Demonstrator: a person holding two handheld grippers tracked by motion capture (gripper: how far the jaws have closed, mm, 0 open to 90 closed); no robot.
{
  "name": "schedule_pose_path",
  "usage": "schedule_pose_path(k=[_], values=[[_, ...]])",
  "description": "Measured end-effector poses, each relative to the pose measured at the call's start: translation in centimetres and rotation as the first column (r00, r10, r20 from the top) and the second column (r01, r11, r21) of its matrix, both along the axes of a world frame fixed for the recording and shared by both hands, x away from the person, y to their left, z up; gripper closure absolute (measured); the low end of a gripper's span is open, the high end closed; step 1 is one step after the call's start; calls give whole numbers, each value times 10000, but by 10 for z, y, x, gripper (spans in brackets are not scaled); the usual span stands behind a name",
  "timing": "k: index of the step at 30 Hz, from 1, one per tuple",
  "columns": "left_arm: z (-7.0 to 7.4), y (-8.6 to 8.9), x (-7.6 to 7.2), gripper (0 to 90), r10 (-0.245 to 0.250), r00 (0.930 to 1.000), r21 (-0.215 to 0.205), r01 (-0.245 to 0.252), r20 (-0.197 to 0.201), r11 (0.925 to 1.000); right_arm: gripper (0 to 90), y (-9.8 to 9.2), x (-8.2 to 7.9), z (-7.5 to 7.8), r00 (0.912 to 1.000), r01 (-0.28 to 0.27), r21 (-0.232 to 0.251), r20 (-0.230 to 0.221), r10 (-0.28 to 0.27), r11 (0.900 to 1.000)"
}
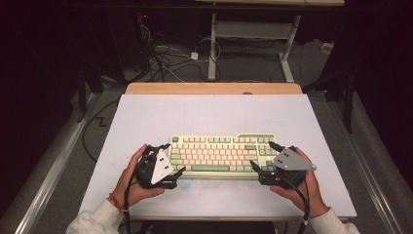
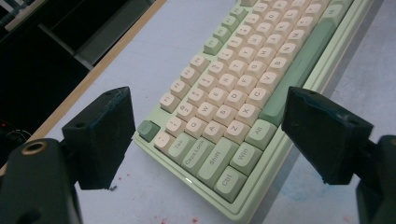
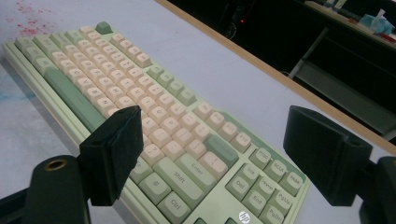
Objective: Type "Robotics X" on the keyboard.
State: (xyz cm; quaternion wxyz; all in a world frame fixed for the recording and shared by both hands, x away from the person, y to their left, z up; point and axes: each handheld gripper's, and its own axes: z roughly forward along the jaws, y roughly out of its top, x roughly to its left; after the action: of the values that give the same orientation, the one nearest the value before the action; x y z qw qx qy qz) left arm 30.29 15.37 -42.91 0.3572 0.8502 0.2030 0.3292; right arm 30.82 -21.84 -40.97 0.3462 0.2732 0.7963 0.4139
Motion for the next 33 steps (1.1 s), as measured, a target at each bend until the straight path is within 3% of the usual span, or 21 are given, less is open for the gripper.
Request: schedule_pose_path(k=[19,33], values=[[-8,15,-10,162,148,9999,254,-148,-37,9996,203,-14,-7,-4,9999,94,-99,90,-93,9999],[-17,31,-14,161,411,9990,379,-403,-200,9985,203,-29,-9,-11,9987,507,-207,34,-507,9985]])
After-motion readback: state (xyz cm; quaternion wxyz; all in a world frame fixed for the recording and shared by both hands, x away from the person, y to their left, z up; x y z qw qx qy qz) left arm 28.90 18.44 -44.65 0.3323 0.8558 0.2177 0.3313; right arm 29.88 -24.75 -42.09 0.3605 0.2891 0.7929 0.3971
